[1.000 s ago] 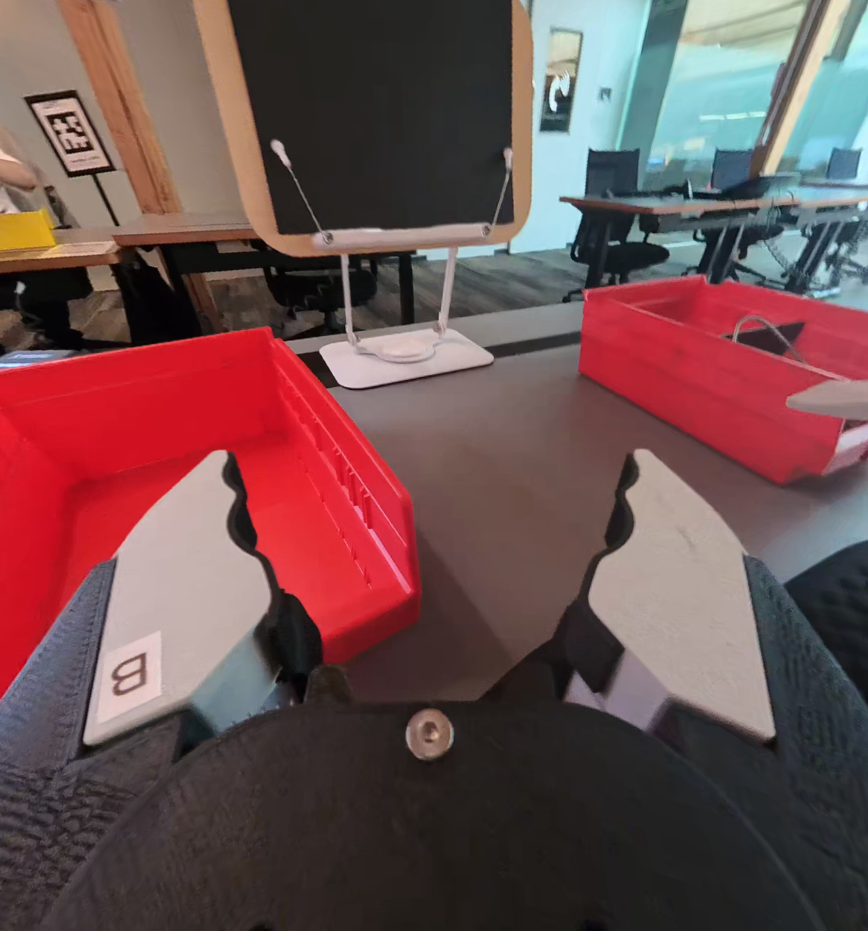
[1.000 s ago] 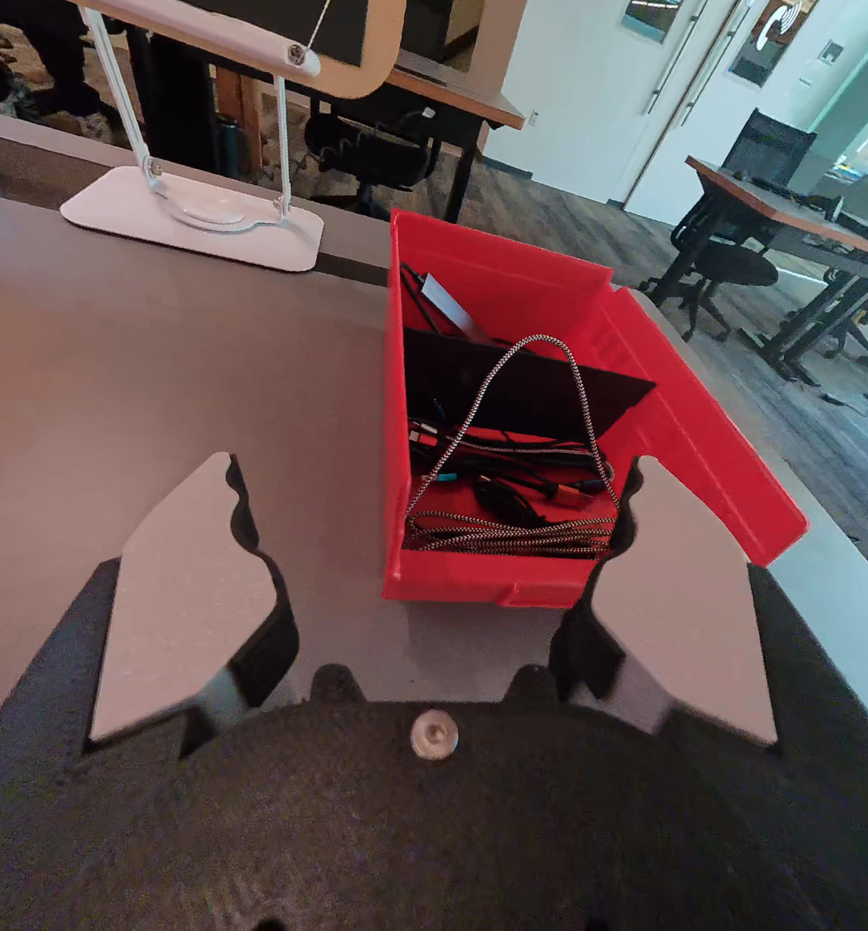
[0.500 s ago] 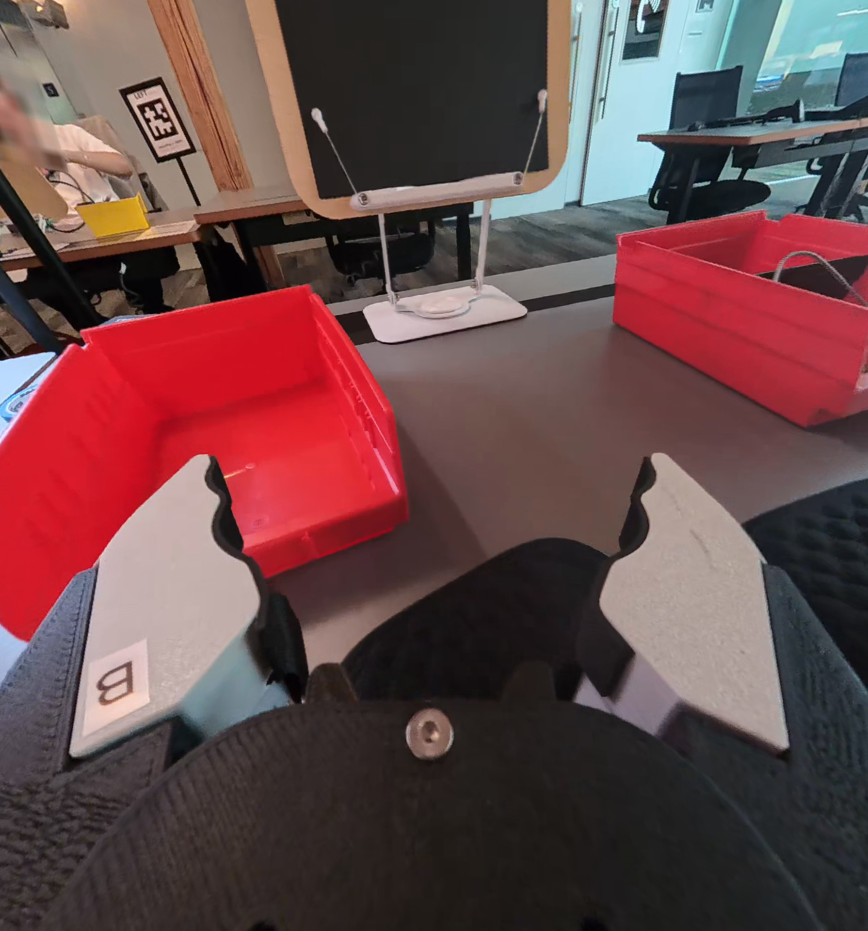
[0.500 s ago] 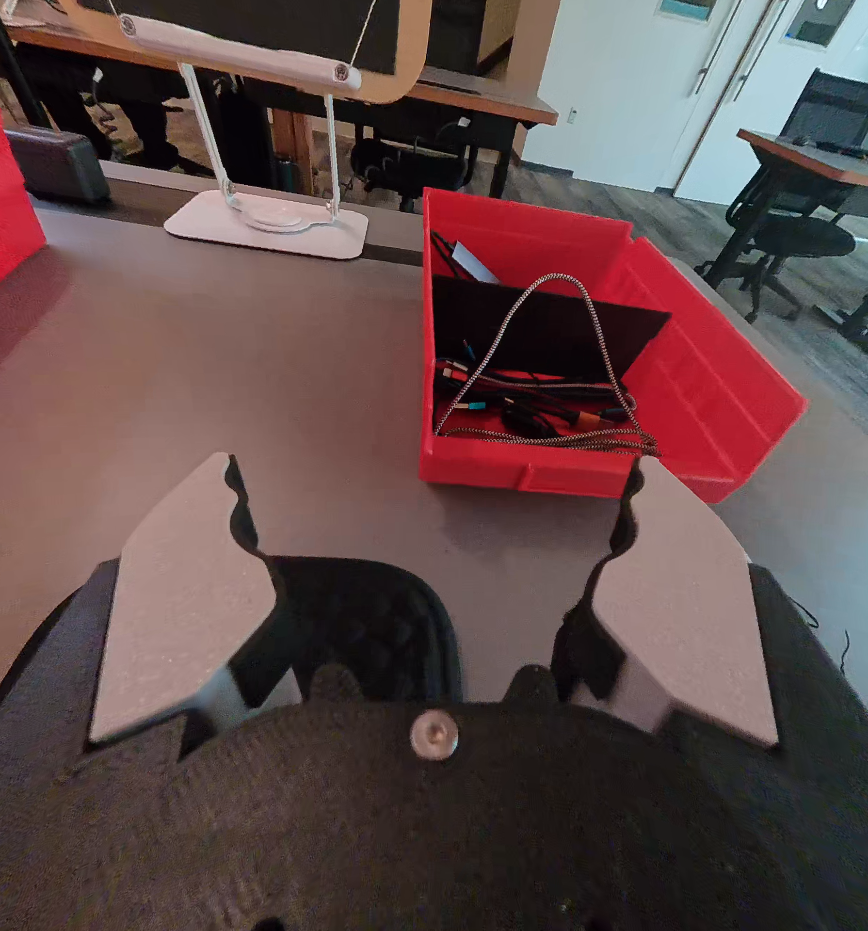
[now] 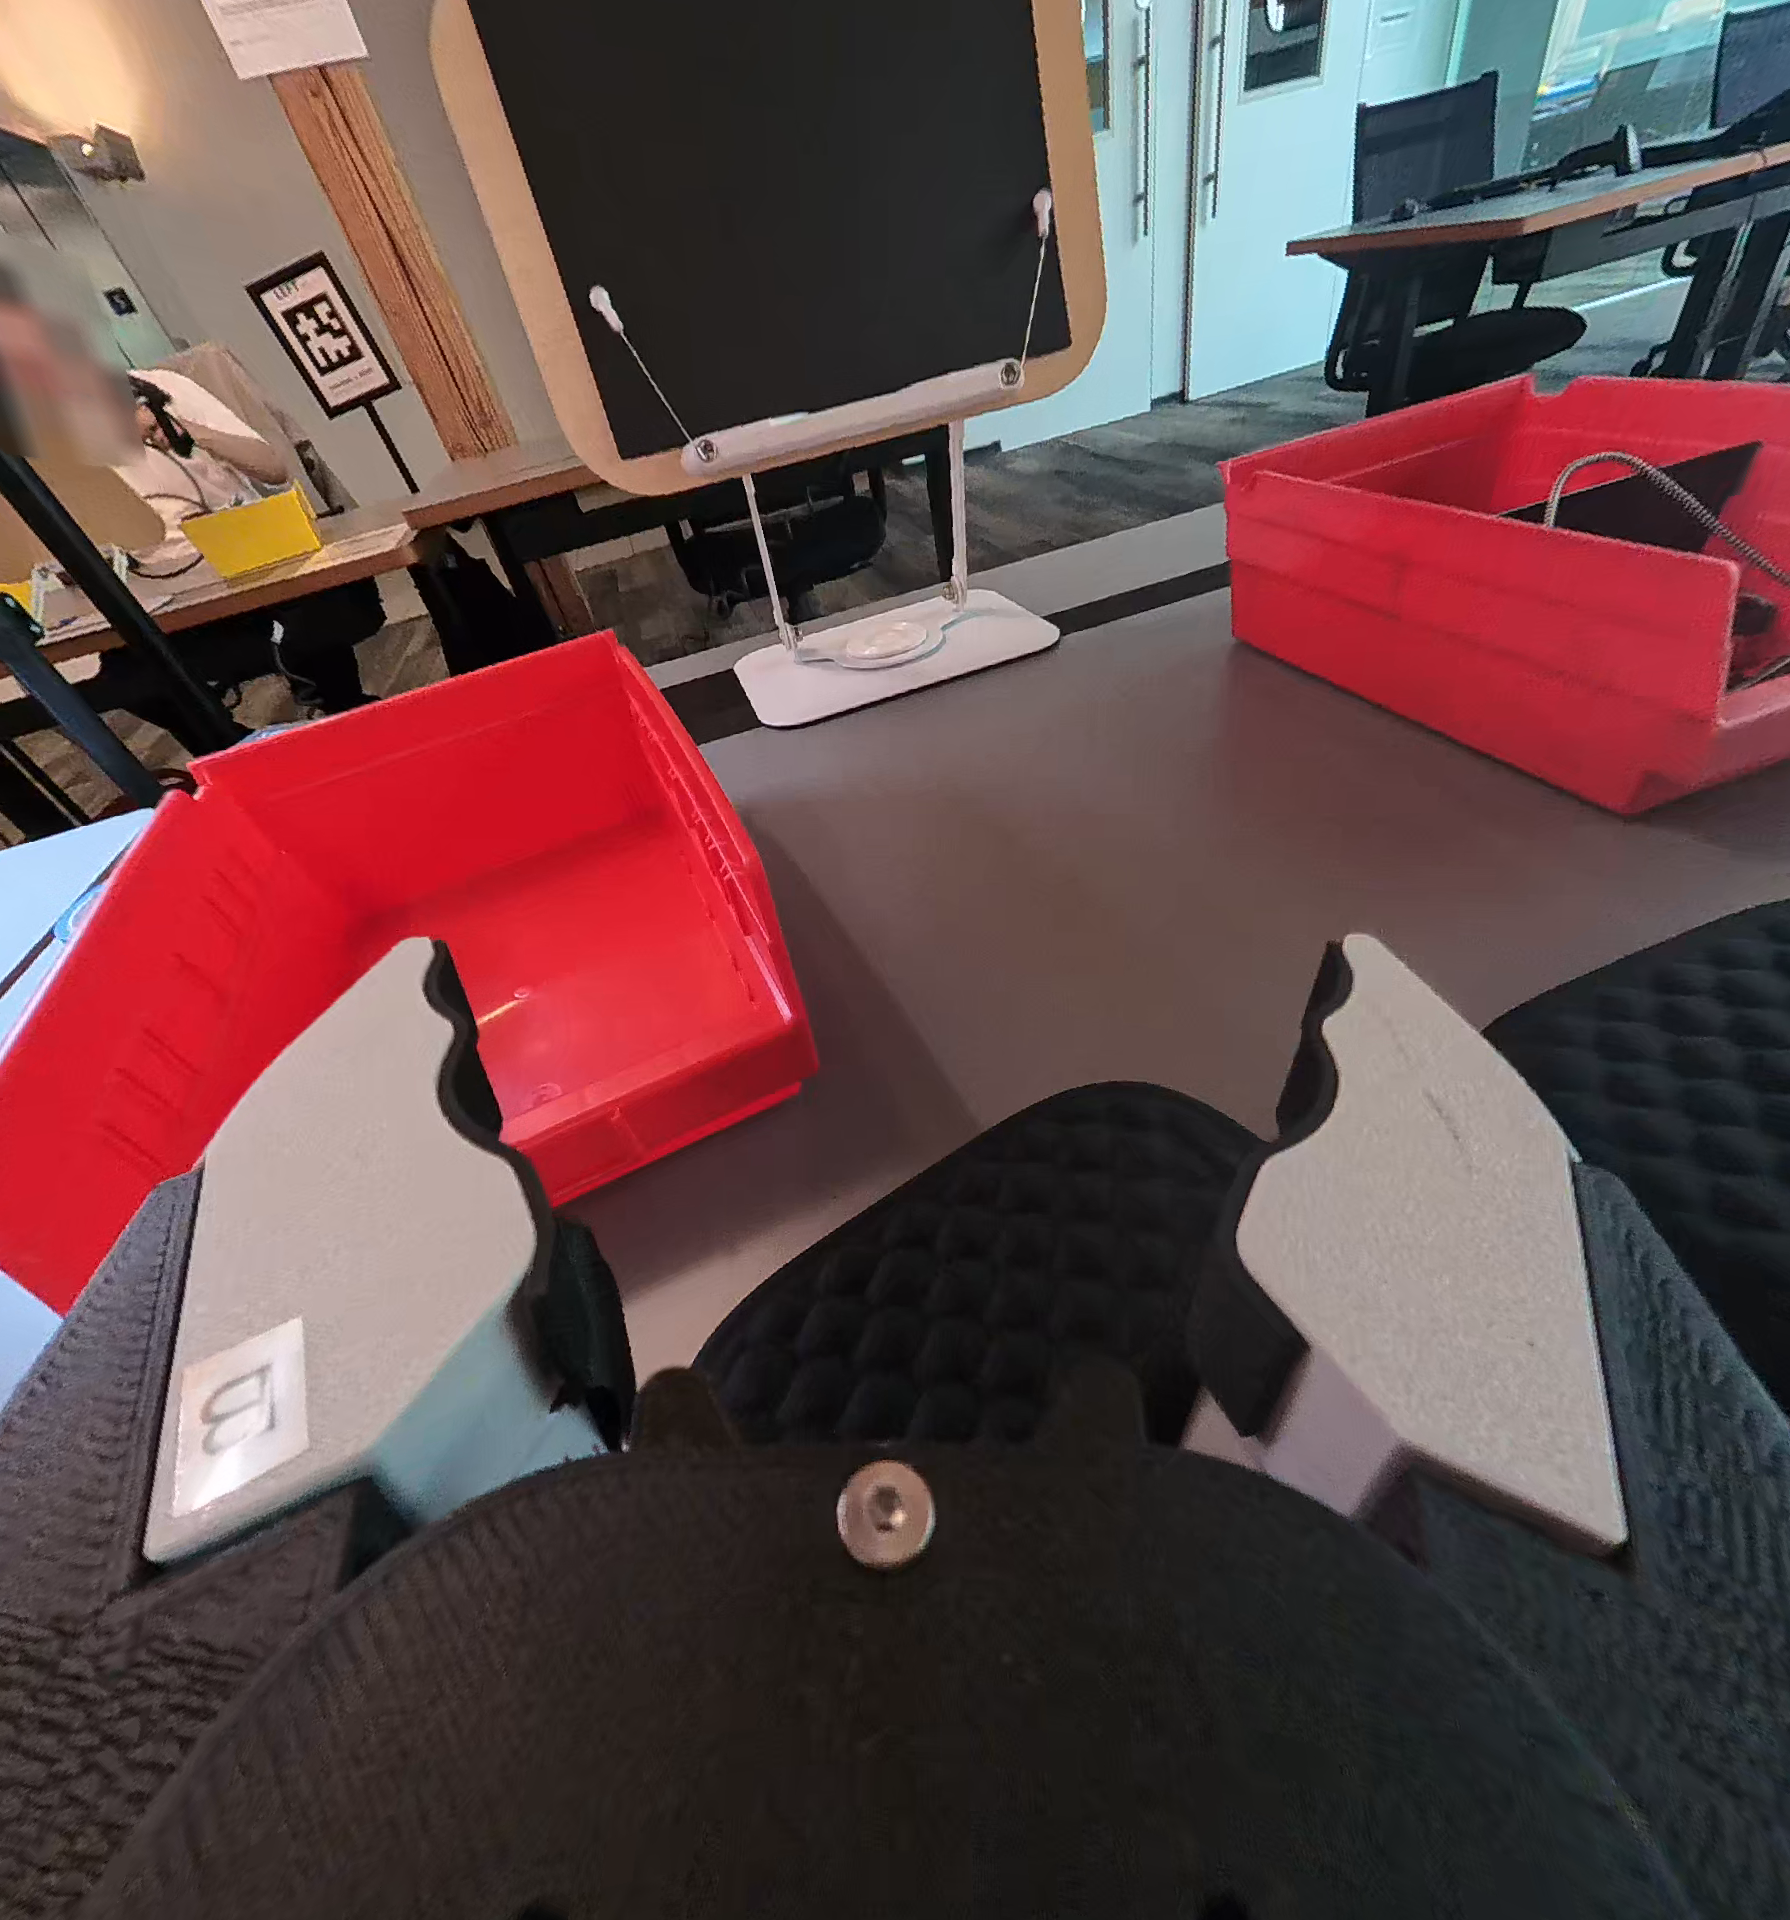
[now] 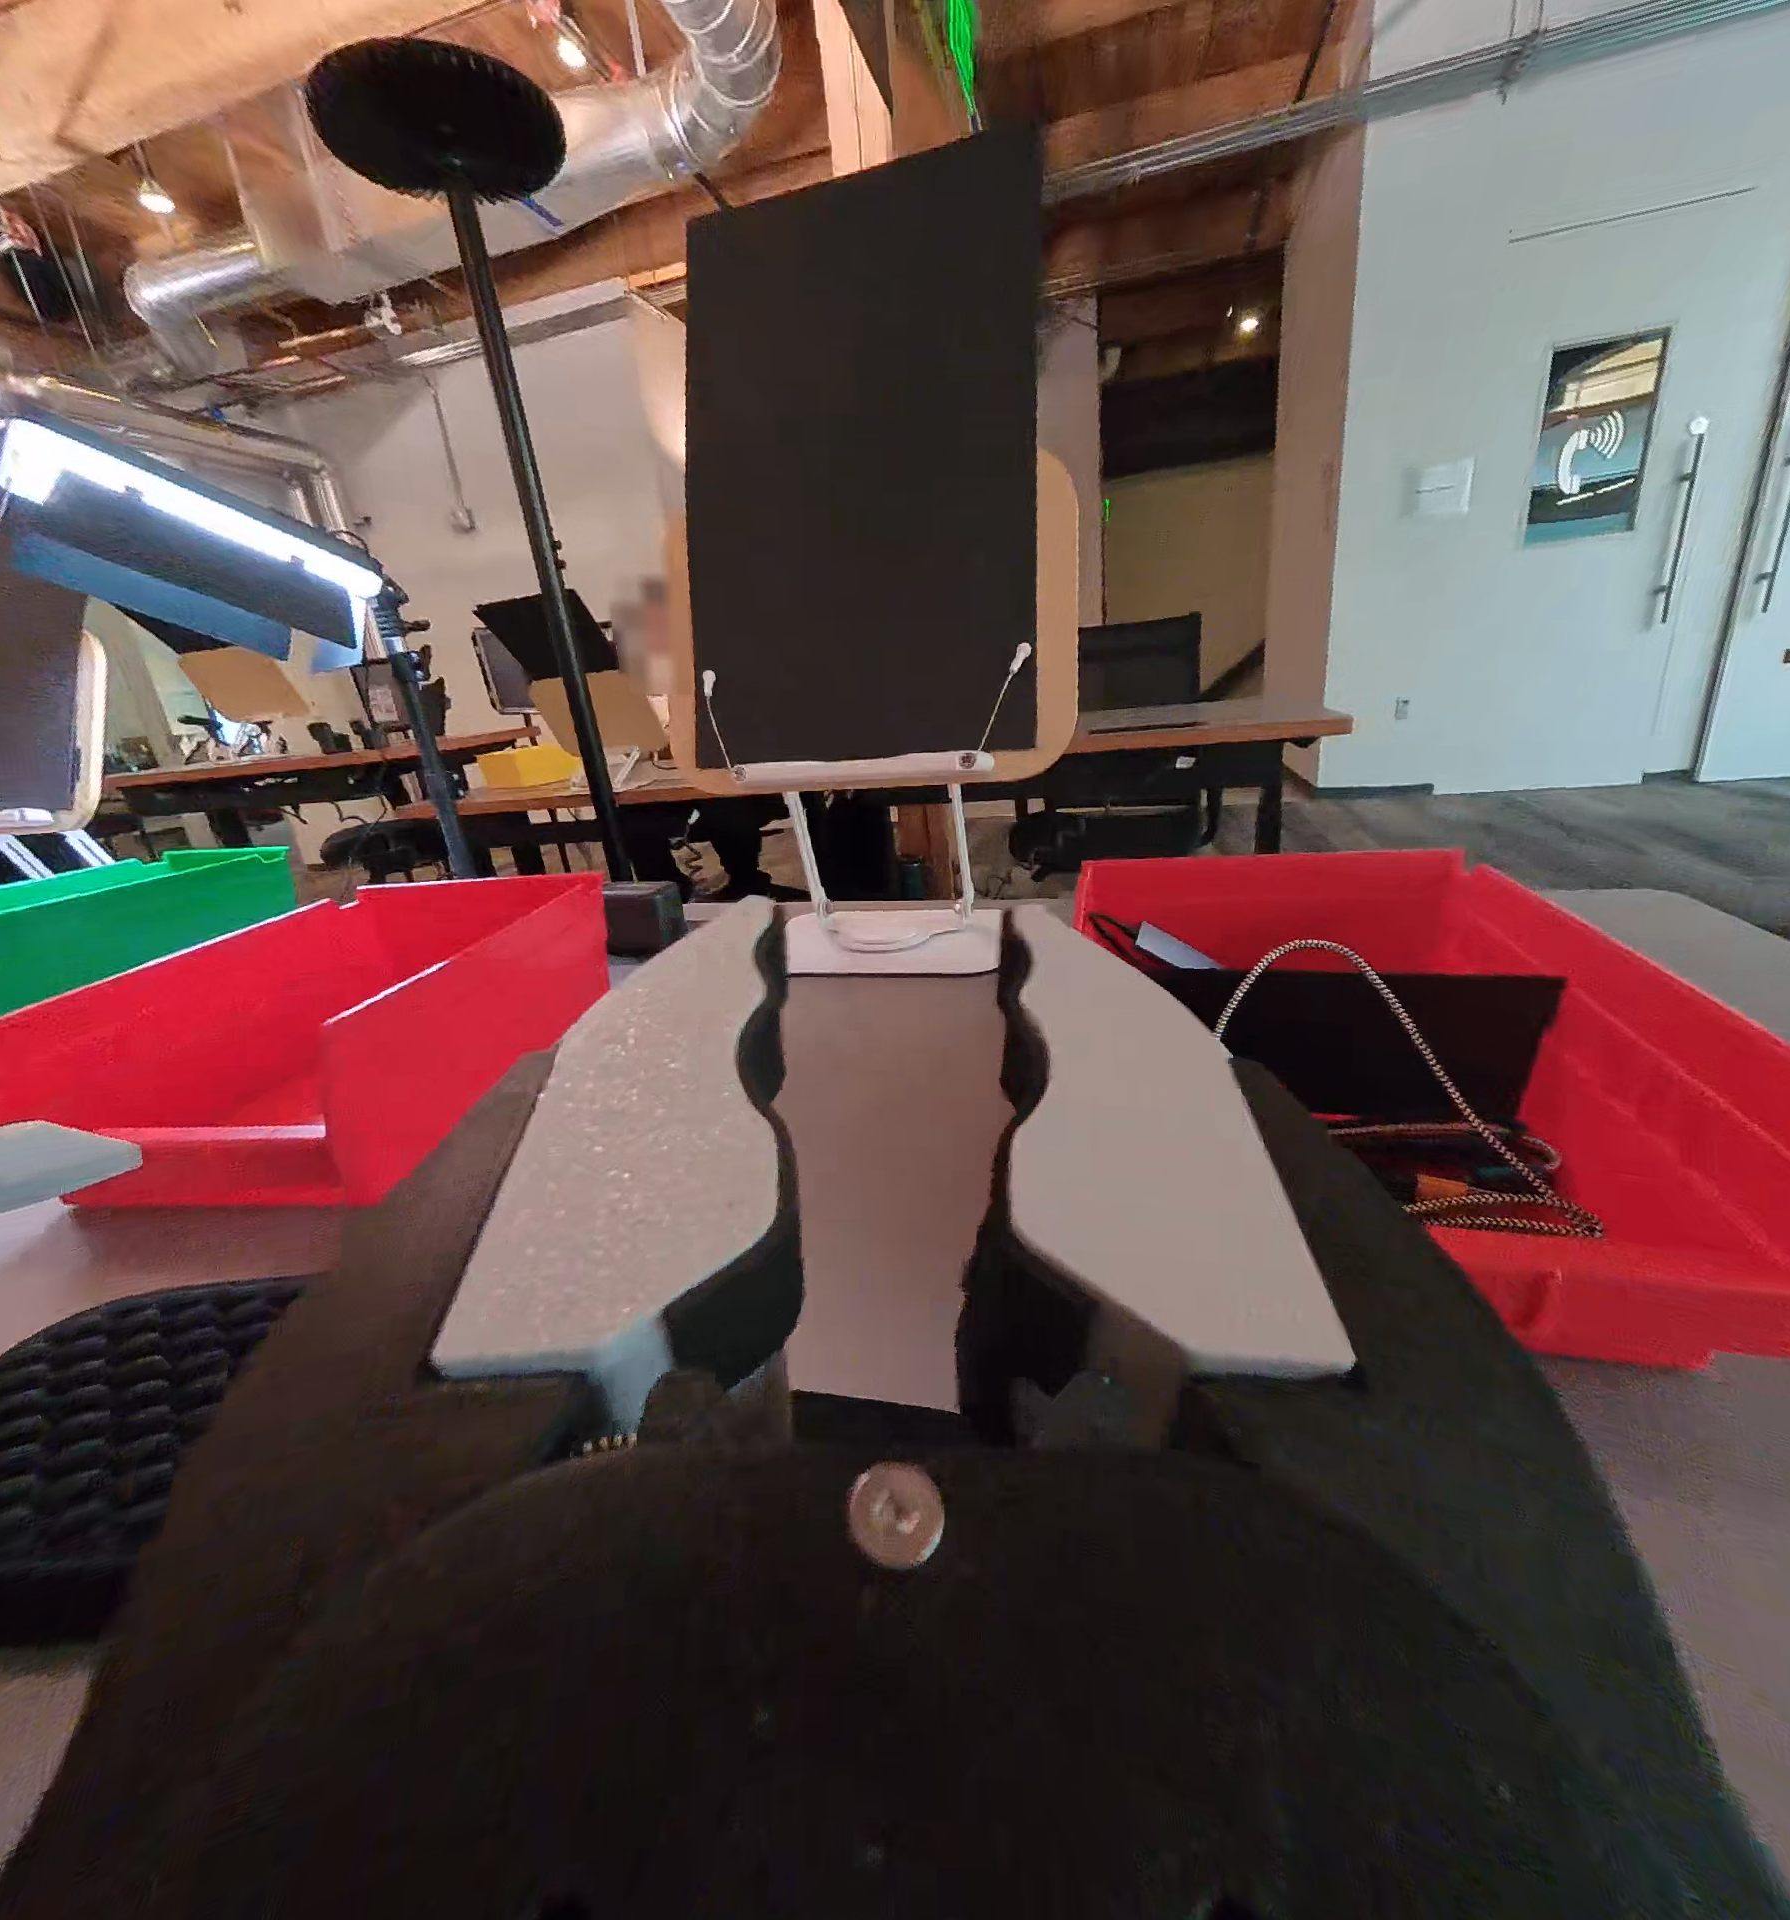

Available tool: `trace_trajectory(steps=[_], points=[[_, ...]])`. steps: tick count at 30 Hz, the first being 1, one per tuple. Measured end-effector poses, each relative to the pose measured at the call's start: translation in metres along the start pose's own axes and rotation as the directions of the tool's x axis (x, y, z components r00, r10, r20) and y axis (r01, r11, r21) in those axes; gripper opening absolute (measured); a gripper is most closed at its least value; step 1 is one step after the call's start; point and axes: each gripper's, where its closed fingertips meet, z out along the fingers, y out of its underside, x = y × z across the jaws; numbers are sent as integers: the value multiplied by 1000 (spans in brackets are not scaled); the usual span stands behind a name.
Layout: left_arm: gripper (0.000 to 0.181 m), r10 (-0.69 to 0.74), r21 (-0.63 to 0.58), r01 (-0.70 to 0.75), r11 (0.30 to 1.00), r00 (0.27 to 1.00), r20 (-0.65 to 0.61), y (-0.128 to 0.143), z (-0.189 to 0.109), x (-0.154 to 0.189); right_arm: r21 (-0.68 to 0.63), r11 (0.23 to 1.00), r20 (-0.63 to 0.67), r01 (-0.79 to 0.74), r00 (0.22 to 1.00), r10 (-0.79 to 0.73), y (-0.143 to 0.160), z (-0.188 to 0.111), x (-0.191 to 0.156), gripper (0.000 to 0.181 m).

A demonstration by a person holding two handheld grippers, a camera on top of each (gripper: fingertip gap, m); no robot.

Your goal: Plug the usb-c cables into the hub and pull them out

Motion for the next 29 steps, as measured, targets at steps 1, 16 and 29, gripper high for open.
trace_trajectory(steps=[1,16,29], points=[[144,0,-7,0,1000,1000,-1,2,1,0,-1,1000,-2,22,1000,-22,1,-1,0,17],[50,256,-186,-250,950,967,10,31,7,14,-21,987,505,157,854,-125,10,-20,-154,0],[0,435,-377,-417,827,900,-39,74,15,15,116,949,813,292,521,-260,32,-81,-292,0]])
